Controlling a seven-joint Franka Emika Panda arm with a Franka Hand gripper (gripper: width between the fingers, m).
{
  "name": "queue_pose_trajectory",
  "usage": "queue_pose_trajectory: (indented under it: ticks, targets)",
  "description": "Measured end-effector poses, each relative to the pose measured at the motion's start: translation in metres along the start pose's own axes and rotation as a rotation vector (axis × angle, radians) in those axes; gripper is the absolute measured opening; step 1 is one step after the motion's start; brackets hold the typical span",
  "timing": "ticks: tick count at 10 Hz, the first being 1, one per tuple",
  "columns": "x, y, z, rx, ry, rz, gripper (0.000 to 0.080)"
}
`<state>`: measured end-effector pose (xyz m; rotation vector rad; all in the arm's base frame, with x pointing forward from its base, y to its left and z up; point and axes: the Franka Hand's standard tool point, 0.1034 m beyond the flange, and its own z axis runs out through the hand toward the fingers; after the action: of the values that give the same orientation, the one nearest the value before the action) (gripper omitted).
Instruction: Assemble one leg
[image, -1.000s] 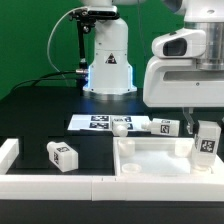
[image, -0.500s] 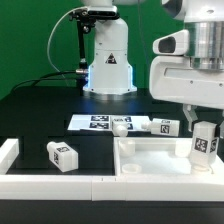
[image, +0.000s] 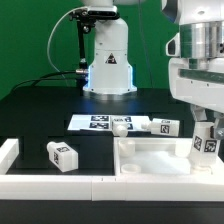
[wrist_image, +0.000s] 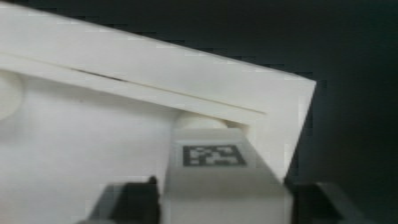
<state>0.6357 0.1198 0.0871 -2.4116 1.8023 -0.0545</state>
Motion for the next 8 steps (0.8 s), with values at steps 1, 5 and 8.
queue_pose_trajectory:
  ticks: [1, 5, 8]
  targets:
    - [0.000, 0.000, 0.000, 0.000, 0.000, -0.012, 0.0497]
    - [0.010, -0.004, -0.005, -0.012, 0.002, -0.550, 0.0647]
    - [0.010, -0.003, -0.005, -0.027, 0.002, -0.816, 0.0649]
